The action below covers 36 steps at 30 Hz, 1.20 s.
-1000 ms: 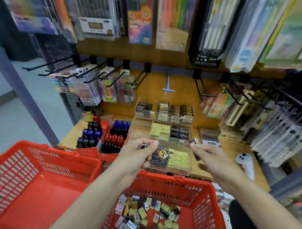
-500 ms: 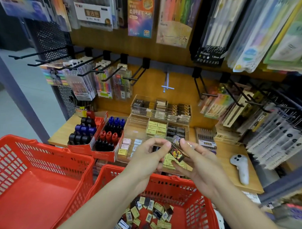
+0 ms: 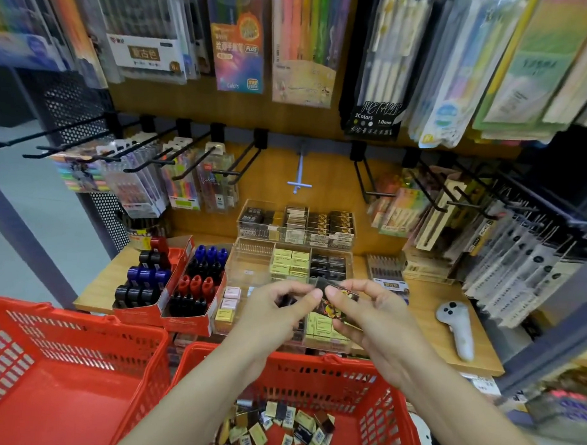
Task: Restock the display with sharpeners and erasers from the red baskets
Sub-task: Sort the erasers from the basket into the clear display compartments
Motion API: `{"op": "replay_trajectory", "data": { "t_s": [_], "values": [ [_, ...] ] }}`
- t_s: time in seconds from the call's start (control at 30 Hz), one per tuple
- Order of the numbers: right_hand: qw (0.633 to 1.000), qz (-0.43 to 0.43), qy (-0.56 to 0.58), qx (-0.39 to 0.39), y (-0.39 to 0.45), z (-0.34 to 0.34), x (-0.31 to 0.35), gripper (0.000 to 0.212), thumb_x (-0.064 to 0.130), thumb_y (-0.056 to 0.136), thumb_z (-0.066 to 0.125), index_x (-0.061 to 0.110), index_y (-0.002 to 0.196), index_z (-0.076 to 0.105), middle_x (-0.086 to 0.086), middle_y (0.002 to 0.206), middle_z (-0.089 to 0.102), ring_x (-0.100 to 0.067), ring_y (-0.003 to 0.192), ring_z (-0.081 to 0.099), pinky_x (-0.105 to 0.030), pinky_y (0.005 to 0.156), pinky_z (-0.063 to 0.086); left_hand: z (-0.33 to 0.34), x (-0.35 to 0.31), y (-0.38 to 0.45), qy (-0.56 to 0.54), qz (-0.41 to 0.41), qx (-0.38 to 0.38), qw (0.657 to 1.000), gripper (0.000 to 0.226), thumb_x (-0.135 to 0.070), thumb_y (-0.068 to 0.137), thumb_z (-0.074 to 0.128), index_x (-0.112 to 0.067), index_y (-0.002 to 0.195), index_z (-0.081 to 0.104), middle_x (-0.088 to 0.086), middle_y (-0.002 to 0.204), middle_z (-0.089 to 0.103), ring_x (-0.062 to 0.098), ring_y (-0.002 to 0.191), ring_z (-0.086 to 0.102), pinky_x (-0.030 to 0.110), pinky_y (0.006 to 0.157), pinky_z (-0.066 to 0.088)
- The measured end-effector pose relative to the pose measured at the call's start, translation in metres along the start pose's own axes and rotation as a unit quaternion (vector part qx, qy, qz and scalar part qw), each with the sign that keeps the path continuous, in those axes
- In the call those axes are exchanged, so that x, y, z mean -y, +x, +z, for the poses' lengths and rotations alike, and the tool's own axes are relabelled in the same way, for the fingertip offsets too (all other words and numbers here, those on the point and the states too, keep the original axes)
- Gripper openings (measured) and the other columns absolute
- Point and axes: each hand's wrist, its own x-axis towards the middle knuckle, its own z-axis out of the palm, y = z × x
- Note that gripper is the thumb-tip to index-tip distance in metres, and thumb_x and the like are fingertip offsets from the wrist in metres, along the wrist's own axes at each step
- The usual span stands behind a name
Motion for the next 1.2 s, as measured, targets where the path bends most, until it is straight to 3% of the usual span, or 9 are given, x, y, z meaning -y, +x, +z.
{"op": "replay_trajectory", "data": {
  "t_s": [0.1,0.23,0.4,0.5,0.67,0.77,0.93,1.07,1.2],
  "values": [
    [0.999,0.042,0.011,0.004,0.011,-0.003,0.002,0.033,0.023,0.059,0.088,0.012,0.088,0.078,-0.002,0.085,0.071,-0.008,0.062,0.064,-0.024,0.061,0.055,-0.001,0.0,0.015,0.002,-0.024,0.003,1.0,0.005,-0.038,0.081,0.077,-0.034,0.083,0.074,-0.024,0.062,0.062,-0.006,0.053,0.055,0.014,0.051,0.045],
    [0.997,0.066,0.025,0.026,0.034,-0.002,0.016,0.033,0.022,0.059,0.087,0.007,0.087,0.08,-0.002,0.079,0.072,-0.007,0.058,0.065,-0.023,0.061,0.055,0.0,-0.006,0.044,0.04,0.007,0.004,0.999,0.007,-0.036,0.082,0.076,-0.031,0.086,0.074,-0.022,0.069,0.067,-0.009,0.063,0.061,0.013,0.055,0.049],
    [0.986,-0.096,-0.136,0.02,0.076,-0.002,0.026,0.047,0.02,0.073,0.085,0.021,0.117,0.067,-0.001,0.109,0.065,-0.013,0.072,0.072,-0.027,0.068,0.06,0.001,-0.013,0.094,-0.019,-0.048,-0.003,0.999,0.021,-0.034,0.08,0.078,-0.026,0.099,0.074,-0.005,0.069,0.059,0.008,0.058,0.051,0.019,0.049,0.039],
    [0.863,-0.274,-0.424,-0.013,0.109,-0.01,0.025,0.057,0.029,0.072,0.086,0.031,0.124,0.062,0.02,0.111,0.058,0.001,0.087,0.066,-0.011,0.074,0.053,-0.001,-0.01,0.129,-0.049,-0.089,-0.013,0.995,0.028,-0.034,0.077,0.08,-0.024,0.102,0.073,-0.001,0.075,0.057,0.011,0.06,0.046,0.022,0.052,0.038],
    [0.725,-0.39,-0.567,-0.013,0.154,-0.014,0.018,0.051,0.033,0.08,0.079,0.021,0.128,0.063,0.011,0.114,0.052,-0.004,0.096,0.056,-0.003,0.085,0.041,-0.002,0.01,0.173,-0.079,-0.14,0.0,0.987,0.036,-0.032,0.077,0.078,-0.018,0.109,0.071,0.001,0.07,0.055,0.008,0.049,0.039,0.02,0.043,0.033],
    [0.682,-0.385,-0.622,0.014,0.174,-0.012,0.015,0.054,0.035,0.088,0.069,0.02,0.137,0.054,0.008,0.125,0.046,-0.013,0.108,0.055,-0.027,0.096,0.047,-0.003,0.019,0.193,-0.108,-0.162,-0.015,0.981,0.025,-0.026,0.079,0.078,-0.016,0.1,0.07,0.001,0.076,0.058,0.007,0.051,0.037,0.017,0.036,0.03],
    [0.629,-0.391,-0.67,0.055,0.203,-0.002,0.02,0.055,0.034,0.091,0.067,0.015,0.14,0.051,0.0,0.127,0.051,-0.019,0.11,0.058,-0.03,0.093,0.048,-0.011,0.025,0.218,-0.121,-0.146,-0.048,0.981,0.02,-0.024,0.076,0.081,-0.016,0.092,0.071,0.001,0.072,0.06,0.008,0.05,0.039,0.016,0.034,0.029],
    [0.636,-0.368,-0.676,0.046,0.226,0.003,0.035,0.05,0.035,0.092,0.065,0.016,0.136,0.051,-0.003,0.127,0.052,-0.021,0.112,0.057,-0.032,0.096,0.047,-0.014,0.016,0.229,-0.106,-0.114,-0.058,0.986,0.021,-0.024,0.079,0.08,-0.021,0.097,0.072,-0.001,0.07,0.062,0.009,0.052,0.039,0.017,0.037,0.03],
    [0.65,-0.241,-0.721,-0.022,0.257,0.004,0.056,0.042,0.041,0.096,0.056,0.017,0.13,0.053,-0.007,0.128,0.049,-0.023,0.107,0.055,-0.035,0.091,0.049,-0.021,0.014,0.232,-0.041,-0.071,-0.079,0.994,0.015,-0.027,0.08,0.08,-0.025,0.093,0.073,-0.003,0.08,0.066,0.011,0.064,0.053,0.018,0.043,0.042]
  ]
}}
